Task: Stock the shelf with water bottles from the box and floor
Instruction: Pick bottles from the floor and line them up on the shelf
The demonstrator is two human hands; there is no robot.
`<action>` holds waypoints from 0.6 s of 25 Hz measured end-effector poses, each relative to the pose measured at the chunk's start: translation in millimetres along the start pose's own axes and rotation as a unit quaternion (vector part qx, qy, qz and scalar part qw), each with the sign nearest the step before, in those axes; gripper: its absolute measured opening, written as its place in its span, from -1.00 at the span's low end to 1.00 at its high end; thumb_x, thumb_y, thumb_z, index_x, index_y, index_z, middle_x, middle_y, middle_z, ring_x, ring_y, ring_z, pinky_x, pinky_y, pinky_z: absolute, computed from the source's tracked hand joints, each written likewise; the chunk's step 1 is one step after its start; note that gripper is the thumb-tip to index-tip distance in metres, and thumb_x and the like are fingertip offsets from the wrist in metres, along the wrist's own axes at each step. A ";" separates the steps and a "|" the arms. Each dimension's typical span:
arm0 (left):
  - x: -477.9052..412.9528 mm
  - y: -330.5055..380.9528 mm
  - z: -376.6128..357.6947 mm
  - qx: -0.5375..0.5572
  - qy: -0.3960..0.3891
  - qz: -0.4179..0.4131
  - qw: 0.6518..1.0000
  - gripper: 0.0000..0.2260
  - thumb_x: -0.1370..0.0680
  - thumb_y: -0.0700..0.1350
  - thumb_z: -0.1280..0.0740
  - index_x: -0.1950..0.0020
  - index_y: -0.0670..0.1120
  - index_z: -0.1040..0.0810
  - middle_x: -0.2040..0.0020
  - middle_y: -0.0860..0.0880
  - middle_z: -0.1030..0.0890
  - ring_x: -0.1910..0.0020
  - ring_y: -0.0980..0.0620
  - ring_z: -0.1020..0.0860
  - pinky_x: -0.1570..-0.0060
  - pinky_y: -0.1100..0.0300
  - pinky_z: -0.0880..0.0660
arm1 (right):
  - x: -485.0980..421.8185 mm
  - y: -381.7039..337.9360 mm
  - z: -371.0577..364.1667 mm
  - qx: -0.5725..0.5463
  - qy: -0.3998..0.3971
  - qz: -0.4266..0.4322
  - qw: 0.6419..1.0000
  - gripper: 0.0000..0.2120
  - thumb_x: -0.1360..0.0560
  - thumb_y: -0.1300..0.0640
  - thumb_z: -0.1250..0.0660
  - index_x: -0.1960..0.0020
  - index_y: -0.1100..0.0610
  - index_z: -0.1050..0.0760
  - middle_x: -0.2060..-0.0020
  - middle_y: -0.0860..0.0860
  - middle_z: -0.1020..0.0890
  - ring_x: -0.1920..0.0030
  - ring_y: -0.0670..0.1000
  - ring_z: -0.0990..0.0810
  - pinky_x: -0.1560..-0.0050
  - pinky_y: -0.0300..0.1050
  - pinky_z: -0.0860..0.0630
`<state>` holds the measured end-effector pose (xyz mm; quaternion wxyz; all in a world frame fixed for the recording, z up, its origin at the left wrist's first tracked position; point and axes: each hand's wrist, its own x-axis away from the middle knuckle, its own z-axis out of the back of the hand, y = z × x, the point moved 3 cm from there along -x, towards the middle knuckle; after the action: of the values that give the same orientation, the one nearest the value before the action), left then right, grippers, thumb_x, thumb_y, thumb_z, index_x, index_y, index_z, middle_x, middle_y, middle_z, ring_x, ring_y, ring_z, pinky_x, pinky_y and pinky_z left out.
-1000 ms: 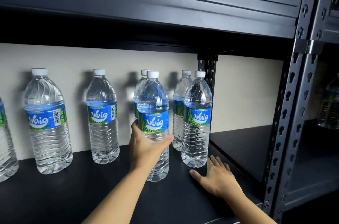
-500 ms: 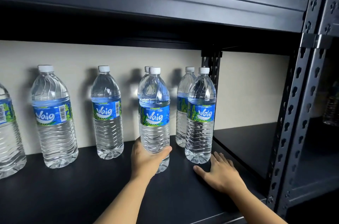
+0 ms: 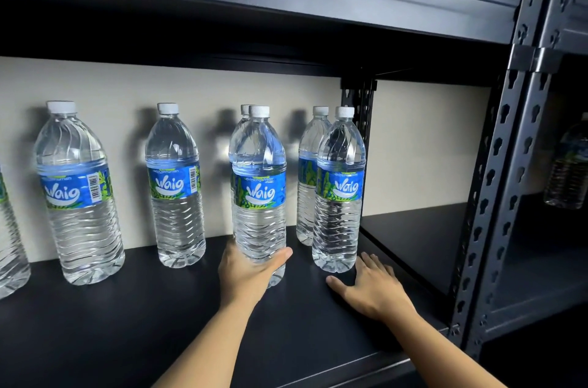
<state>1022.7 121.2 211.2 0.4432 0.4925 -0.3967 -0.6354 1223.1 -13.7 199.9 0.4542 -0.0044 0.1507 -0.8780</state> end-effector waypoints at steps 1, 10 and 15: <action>1.6 2.1 -0.4 -0.007 0.005 0.001 1.000 -0.33 -0.04 0.29 -0.58 -0.04 0.03 -0.55 0.07 0.07 -0.67 0.07 0.08 -0.65 0.04 0.15 -0.59 | -0.2 0.1 0.0 0.001 0.000 0.001 1.000 -0.11 -0.47 -0.45 -0.08 -0.60 0.10 -0.09 -0.60 0.08 -0.10 -0.61 0.07 0.00 -0.57 0.02 0.02; -0.2 -2.3 -0.2 -0.034 -0.003 0.027 0.999 -0.27 0.02 0.27 -0.61 -0.02 0.05 -0.45 0.08 0.05 -0.69 0.12 0.03 -0.69 0.06 0.05 -0.65 | -0.9 -0.5 0.1 0.003 -0.002 0.002 1.000 -0.10 -0.47 -0.44 -0.09 -0.59 0.12 -0.11 -0.60 0.10 -0.12 -0.61 0.07 -0.01 -0.57 0.04 0.01; -0.2 -1.0 -0.3 -0.028 -0.008 0.024 0.999 -0.28 0.01 0.26 -0.62 -0.02 0.04 -0.46 0.06 0.03 -0.68 0.11 0.04 -0.68 0.08 0.06 -0.66 | -1.8 1.2 -1.4 -0.005 -0.006 0.000 1.000 -0.10 -0.46 -0.44 -0.09 -0.59 0.12 -0.11 -0.60 0.10 -0.12 -0.61 0.07 -0.01 -0.57 0.04 0.01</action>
<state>1022.8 121.7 210.3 0.4685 0.4649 -0.3940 -0.6397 1224.9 -12.5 198.5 0.4551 -0.0122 0.1523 -0.8772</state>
